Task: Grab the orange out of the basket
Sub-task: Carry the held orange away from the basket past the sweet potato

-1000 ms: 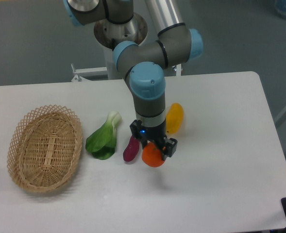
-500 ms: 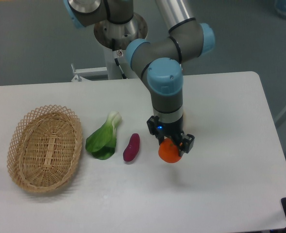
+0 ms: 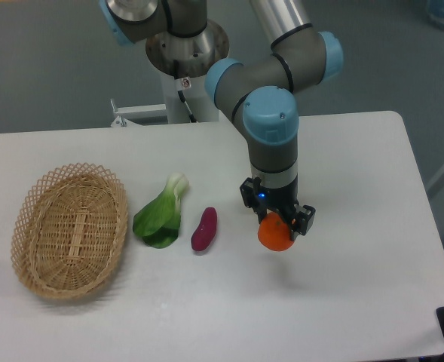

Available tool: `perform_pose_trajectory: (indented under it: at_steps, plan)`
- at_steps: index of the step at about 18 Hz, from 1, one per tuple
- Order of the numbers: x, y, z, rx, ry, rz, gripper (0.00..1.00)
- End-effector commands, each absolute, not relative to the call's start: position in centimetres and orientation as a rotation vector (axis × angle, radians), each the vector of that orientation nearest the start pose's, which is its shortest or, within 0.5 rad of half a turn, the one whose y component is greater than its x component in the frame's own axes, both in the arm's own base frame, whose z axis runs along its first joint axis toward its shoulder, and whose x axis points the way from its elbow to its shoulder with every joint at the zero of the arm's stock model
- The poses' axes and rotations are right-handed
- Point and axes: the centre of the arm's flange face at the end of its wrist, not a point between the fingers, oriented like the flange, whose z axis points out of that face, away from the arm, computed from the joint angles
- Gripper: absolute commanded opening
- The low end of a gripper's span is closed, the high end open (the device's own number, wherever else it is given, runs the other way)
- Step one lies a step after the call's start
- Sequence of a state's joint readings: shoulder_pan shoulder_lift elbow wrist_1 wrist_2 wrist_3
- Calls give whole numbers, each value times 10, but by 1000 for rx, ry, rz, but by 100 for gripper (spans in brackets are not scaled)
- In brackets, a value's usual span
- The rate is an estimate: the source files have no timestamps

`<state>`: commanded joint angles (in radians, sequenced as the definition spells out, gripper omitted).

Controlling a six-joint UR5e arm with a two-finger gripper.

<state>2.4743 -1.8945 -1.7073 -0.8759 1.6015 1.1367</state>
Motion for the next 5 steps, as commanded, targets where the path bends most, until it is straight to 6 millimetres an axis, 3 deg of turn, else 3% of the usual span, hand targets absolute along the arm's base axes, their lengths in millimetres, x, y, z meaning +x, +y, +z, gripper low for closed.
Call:
perform_pose_trajectory:
  at_steps: [5]
  plan:
    - [-396, 476, 316, -3012, 344, 327, 64]
